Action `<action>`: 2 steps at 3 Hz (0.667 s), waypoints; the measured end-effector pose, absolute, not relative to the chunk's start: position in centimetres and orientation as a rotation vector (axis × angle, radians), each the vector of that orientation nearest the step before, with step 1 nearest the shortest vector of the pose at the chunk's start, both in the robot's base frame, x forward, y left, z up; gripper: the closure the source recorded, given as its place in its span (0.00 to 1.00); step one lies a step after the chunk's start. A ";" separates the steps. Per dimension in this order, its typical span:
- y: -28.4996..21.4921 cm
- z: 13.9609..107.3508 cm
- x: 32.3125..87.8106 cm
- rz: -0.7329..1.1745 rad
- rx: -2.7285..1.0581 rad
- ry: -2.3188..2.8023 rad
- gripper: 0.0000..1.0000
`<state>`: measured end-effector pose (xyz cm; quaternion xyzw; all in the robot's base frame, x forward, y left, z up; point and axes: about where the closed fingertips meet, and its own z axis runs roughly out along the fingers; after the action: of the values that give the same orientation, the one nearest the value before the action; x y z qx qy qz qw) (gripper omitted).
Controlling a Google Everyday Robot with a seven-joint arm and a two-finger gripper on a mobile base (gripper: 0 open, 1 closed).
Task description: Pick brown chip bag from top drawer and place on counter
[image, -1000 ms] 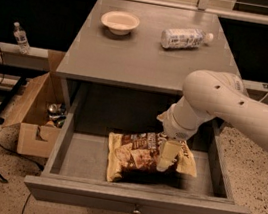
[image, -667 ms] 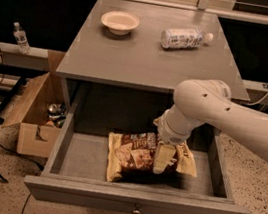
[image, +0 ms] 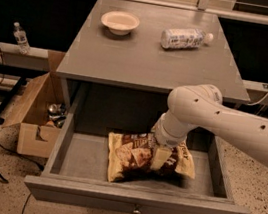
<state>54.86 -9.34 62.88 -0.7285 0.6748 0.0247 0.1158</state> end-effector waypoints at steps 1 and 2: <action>-9.4 62.7 54.9 0.071 -2.134 1.978 0.48; -13.2 67.5 55.4 0.119 -1.984 1.930 0.79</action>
Offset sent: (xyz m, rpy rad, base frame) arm 0.0142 -0.0881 0.1018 0.2975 -0.1402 -0.0969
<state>55.45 -13.23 67.46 -0.7038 0.6846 0.0423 0.1848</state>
